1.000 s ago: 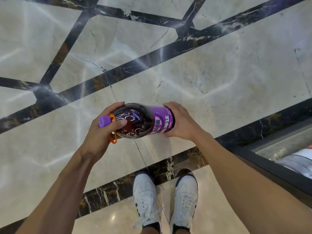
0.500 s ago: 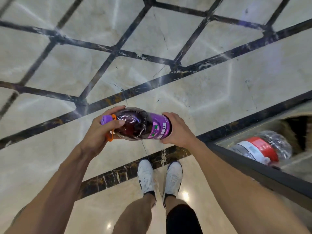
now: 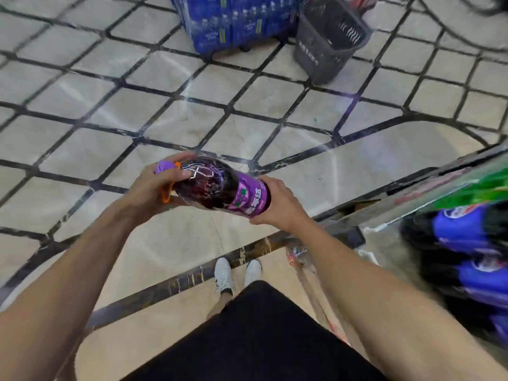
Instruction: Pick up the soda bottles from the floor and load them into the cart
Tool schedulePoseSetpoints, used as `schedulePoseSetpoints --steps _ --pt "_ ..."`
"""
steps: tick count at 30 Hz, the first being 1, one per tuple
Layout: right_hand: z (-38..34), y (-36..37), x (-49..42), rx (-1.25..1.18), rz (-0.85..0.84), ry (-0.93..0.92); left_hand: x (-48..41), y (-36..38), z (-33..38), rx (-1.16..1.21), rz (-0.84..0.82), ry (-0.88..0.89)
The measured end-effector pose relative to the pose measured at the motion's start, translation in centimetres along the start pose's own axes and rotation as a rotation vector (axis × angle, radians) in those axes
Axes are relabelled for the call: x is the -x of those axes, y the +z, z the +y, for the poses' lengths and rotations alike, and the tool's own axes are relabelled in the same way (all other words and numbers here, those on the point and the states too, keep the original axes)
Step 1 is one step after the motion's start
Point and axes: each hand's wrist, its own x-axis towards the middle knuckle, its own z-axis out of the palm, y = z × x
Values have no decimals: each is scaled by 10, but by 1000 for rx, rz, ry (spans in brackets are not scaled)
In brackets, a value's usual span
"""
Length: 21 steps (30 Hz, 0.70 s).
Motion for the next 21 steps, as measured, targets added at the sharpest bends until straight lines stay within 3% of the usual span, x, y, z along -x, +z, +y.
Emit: schedulePoseSetpoints --steps 9,21 --pt "-29 -73 49 67 173 2 20 55 72 -89 -91 123" --pt "-37 -114 85 86 421 64 -8 89 122 -199 -323 220"
